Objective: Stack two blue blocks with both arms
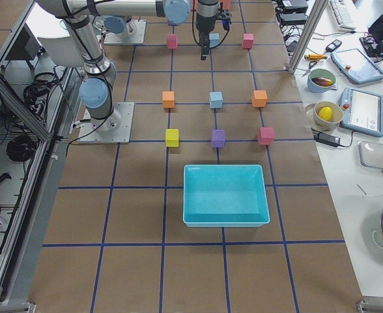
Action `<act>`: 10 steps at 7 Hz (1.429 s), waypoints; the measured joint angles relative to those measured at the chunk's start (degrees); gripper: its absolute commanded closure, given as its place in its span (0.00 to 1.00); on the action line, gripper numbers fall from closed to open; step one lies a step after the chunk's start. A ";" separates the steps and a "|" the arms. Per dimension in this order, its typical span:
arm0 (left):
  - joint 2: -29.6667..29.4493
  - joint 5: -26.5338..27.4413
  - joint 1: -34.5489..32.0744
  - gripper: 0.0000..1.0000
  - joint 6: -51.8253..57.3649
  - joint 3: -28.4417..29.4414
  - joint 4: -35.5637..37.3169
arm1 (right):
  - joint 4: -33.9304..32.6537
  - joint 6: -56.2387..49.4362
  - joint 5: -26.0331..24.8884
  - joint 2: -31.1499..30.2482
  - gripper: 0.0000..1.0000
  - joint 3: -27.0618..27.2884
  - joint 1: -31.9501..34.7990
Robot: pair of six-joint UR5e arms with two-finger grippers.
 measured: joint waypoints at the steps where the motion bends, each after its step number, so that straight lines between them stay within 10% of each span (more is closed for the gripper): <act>1: -2.24 0.05 0.02 0.00 -0.15 -1.43 2.41 | -0.61 0.06 0.04 2.80 0.00 0.49 -0.05; 9: -14.90 0.59 0.06 0.00 0.63 -3.45 15.40 | -32.40 -6.56 0.29 21.93 0.00 10.45 -0.06; 10: -15.50 0.91 0.08 0.00 0.73 -3.41 16.67 | -33.76 -6.56 0.46 21.97 0.20 12.32 -0.09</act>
